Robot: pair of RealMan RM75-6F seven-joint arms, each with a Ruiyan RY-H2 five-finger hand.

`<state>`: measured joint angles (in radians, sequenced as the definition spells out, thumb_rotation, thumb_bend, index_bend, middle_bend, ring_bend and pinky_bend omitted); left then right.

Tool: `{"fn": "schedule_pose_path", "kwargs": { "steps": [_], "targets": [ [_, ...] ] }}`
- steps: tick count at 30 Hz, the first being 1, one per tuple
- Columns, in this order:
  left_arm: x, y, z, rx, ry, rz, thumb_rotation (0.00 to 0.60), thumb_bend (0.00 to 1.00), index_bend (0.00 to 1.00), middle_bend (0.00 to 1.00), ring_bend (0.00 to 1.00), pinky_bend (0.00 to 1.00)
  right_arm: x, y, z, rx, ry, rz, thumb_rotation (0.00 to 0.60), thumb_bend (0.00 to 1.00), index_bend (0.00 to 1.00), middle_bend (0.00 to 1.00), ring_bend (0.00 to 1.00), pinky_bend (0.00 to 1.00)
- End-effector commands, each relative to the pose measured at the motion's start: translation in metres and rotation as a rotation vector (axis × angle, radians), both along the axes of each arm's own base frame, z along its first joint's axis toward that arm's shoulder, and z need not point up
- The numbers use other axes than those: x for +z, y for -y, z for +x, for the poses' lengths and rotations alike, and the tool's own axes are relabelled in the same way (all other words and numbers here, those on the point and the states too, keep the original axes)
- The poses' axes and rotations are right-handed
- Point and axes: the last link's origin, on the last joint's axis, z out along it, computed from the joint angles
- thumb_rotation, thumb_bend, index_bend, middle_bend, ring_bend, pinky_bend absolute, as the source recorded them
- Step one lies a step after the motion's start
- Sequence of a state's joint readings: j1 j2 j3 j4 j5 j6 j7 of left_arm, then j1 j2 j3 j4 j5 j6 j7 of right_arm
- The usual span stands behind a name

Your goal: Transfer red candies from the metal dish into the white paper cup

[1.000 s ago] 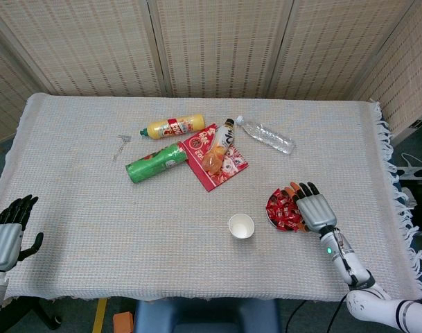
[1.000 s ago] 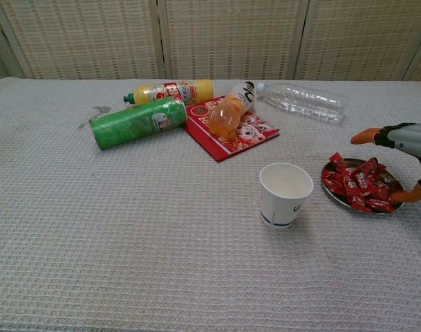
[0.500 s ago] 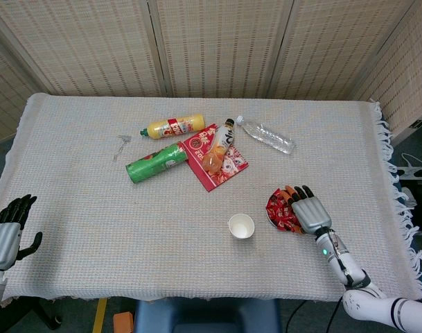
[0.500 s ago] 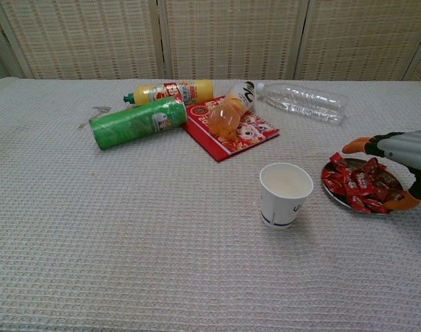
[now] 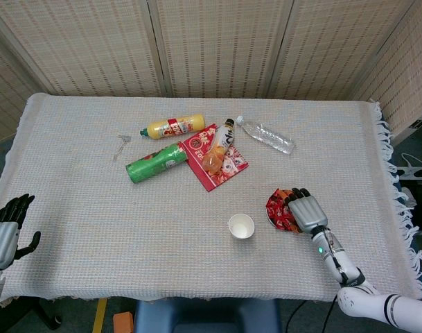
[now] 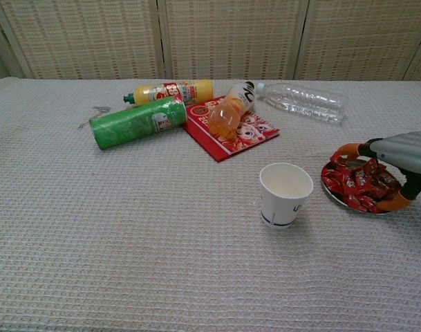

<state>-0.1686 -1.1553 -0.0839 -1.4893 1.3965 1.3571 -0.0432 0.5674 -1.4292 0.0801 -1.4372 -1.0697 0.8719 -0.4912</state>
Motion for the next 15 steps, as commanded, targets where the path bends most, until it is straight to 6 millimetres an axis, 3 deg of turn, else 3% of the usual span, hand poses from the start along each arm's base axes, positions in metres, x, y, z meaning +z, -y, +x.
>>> {"fn": "schedule_pose_path", "kwargs": {
  "steps": [1, 10, 15],
  "targets": [
    [0.0001, 0.0000, 0.0000, 0.000, 0.000, 0.000, 0.600, 0.42, 0.00, 0.00, 0.00, 0.14, -0.0001, -0.0004, -0.0004, -0.001, -0.004, 0.003, 0.598, 0.16, 0.00, 0.17, 0.10, 0.15],
    [0.0004, -0.0003, -0.0006, 0.002, 0.004, 0.000, 0.600, 0.42, 0.00, 0.00, 0.00, 0.14, -0.0034, -0.0031, -0.0004, 0.018, -0.076, 0.020, 0.598, 0.16, 0.00, 0.18, 0.11, 0.16],
    [0.0000, -0.0017, -0.0015, 0.007, 0.006, -0.008, 0.600, 0.42, 0.00, 0.00, 0.00, 0.14, -0.0035, -0.0043, 0.0033, 0.049, -0.125, 0.004, 0.597, 0.16, 0.07, 0.24, 0.16, 0.29]
  ]
}}
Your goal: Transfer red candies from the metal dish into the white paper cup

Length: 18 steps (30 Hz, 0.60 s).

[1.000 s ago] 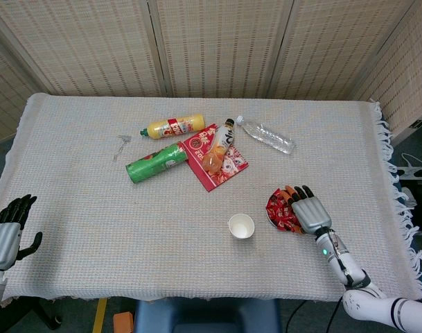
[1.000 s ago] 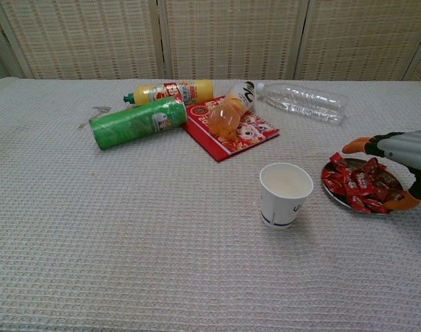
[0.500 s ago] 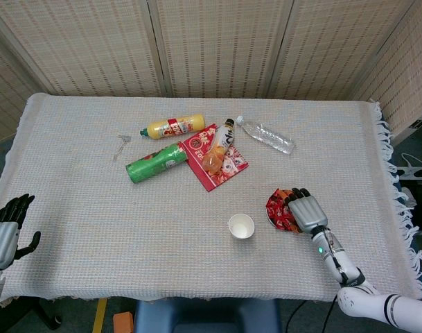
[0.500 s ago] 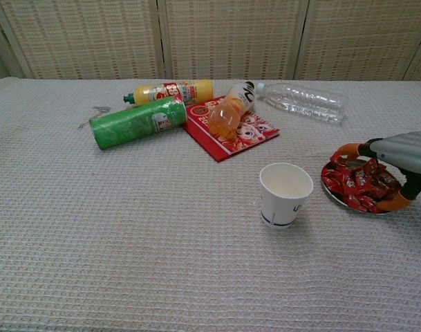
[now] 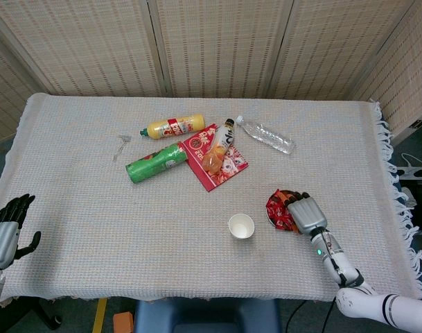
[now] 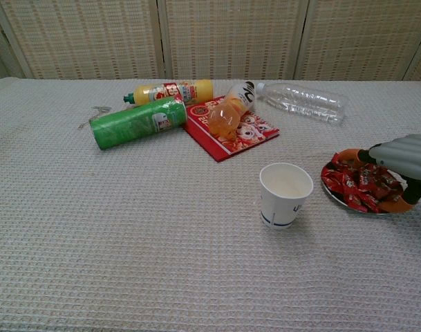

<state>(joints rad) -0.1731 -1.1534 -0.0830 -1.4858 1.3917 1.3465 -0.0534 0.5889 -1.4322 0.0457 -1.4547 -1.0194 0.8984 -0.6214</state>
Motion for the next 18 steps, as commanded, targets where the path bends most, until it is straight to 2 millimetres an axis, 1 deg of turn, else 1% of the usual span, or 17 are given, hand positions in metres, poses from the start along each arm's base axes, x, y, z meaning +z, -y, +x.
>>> {"fn": "schedule_pose_path", "kwargs": {
  "steps": [1, 2, 6, 14, 18],
  "targets": [
    [0.000, 0.000, 0.000, 0.002, 0.000, -0.002, 0.600, 0.42, 0.00, 0.00, 0.00, 0.14, -0.001, -0.002, 0.003, 0.021, -0.028, -0.013, 0.596, 0.17, 0.09, 0.25, 0.18, 0.33],
    [0.000, 0.000, 0.000, 0.002, 0.001, -0.003, 0.600, 0.42, 0.00, 0.00, 0.00, 0.14, -0.001, -0.002, 0.004, 0.024, -0.034, -0.014, 0.596, 0.17, 0.11, 0.27, 0.20, 0.37],
    [0.000, 0.000, 0.000, 0.003, 0.001, -0.003, 0.600, 0.42, 0.00, 0.00, 0.00, 0.14, -0.004, -0.004, 0.004, 0.028, -0.059, -0.012, 0.597, 0.18, 0.16, 0.28, 0.21, 0.44],
    [0.000, -0.001, -0.001, 0.008, 0.002, -0.007, 0.600, 0.42, 0.00, 0.00, 0.00, 0.14, -0.011, -0.003, 0.006, 0.042, -0.094, -0.027, 0.596, 0.18, 0.17, 0.29, 0.21, 0.47],
    [0.000, -0.001, -0.002, 0.013, 0.003, -0.014, 0.600, 0.42, 0.00, 0.00, 0.00, 0.15, -0.014, -0.003, 0.008, 0.065, -0.116, -0.050, 0.593, 0.18, 0.17, 0.30, 0.25, 0.53]
  ]
}}
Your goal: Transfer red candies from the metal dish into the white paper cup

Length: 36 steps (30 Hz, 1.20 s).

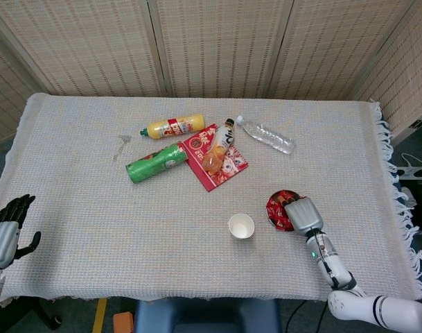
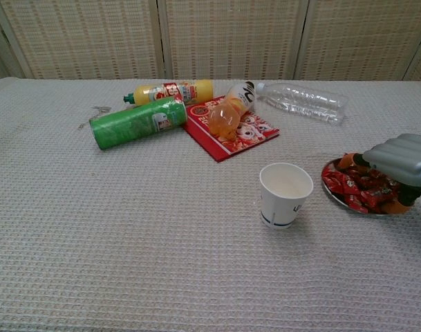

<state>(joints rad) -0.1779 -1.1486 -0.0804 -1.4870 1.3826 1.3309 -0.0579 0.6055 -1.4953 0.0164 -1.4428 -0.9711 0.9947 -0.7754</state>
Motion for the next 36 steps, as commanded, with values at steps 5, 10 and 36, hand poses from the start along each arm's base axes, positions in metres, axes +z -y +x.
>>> {"fn": "schedule_pose_path", "kwargs": {
  "steps": [5, 10, 36],
  "targets": [
    [0.001, 0.000, -0.001, 0.005, 0.005, -0.010, 0.600, 0.42, 0.00, 0.00, 0.00, 0.15, -0.005, 0.000, 0.002, 0.033, -0.039, -0.019, 0.600, 0.18, 0.27, 0.36, 0.32, 0.69],
    [0.001, 0.000, -0.001, 0.005, 0.000, -0.013, 0.600, 0.42, 0.00, 0.00, 0.00, 0.15, -0.008, 0.002, 0.003, 0.040, -0.089, -0.003, 0.600, 0.18, 0.33, 0.38, 0.33, 0.72],
    [0.002, -0.001, -0.003, 0.018, 0.012, -0.045, 0.600, 0.45, 0.00, 0.00, 0.00, 0.18, -0.021, 0.009, 0.014, 0.137, -0.333, 0.026, 0.600, 0.35, 0.56, 0.58, 0.52, 0.90]
  ]
}}
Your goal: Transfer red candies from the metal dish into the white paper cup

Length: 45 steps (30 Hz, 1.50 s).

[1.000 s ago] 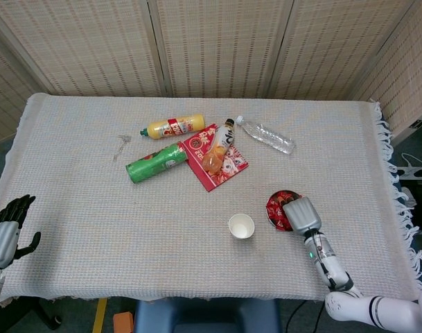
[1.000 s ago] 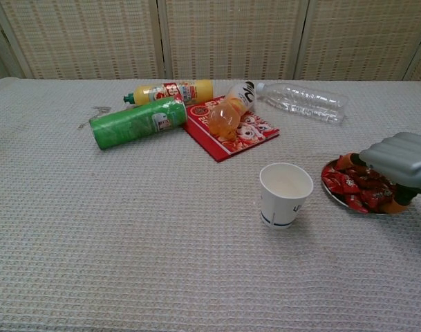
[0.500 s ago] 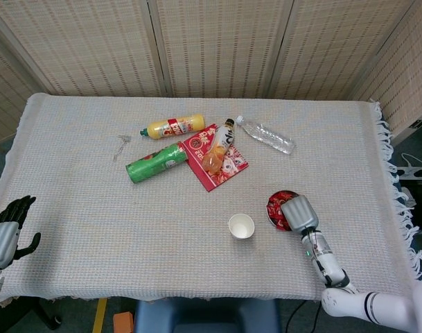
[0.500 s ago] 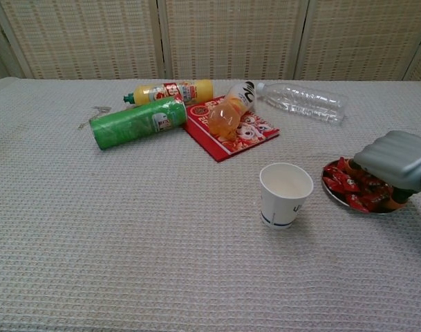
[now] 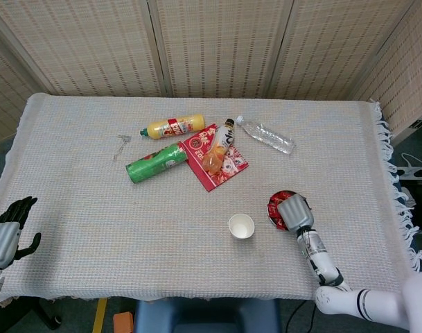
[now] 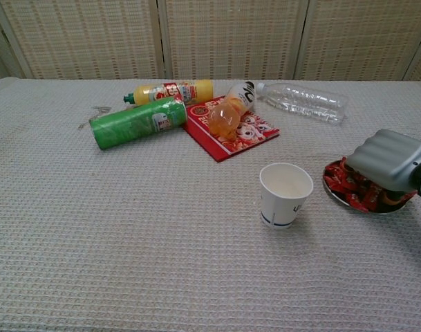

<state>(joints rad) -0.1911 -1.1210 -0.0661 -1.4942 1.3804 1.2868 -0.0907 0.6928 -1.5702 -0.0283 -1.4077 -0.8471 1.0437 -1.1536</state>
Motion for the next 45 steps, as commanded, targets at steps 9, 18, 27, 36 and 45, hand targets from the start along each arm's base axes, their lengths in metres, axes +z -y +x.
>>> {"fn": "schedule_pose_path", "kwargs": {
  "steps": [9, 18, 27, 36, 45],
  "targets": [
    [0.001, 0.000, 0.000, 0.003, 0.006, -0.003, 0.600, 0.46, 0.00, 0.00, 0.00, 0.19, -0.007, 0.000, 0.000, 0.031, -0.053, 0.015, 0.600, 0.36, 0.65, 0.66, 0.60, 0.97],
    [0.001, -0.001, -0.001, 0.009, 0.011, -0.009, 0.600, 0.47, 0.00, 0.00, 0.00, 0.19, -0.012, 0.001, 0.002, 0.067, -0.056, 0.013, 0.600, 0.37, 0.76, 0.73, 0.66, 1.00],
    [0.002, -0.002, -0.002, 0.011, 0.030, -0.019, 0.600, 0.47, 0.00, 0.00, 0.00, 0.19, -0.016, 0.000, 0.001, 0.082, -0.109, 0.018, 0.600, 0.37, 0.83, 0.76, 0.68, 1.00],
    [0.004, -0.002, -0.002, 0.006, 0.046, -0.024, 0.600, 0.47, 0.00, 0.01, 0.00, 0.19, -0.022, -0.001, 0.004, 0.141, -0.196, 0.022, 0.600, 0.37, 0.88, 0.80, 0.69, 1.00],
    [0.006, -0.001, -0.001, -0.004, 0.059, -0.021, 0.600, 0.47, 0.00, 0.01, 0.00, 0.19, -0.027, -0.004, 0.010, 0.196, -0.229, 0.008, 0.600, 0.37, 0.94, 0.81, 0.71, 1.00]
  ]
}}
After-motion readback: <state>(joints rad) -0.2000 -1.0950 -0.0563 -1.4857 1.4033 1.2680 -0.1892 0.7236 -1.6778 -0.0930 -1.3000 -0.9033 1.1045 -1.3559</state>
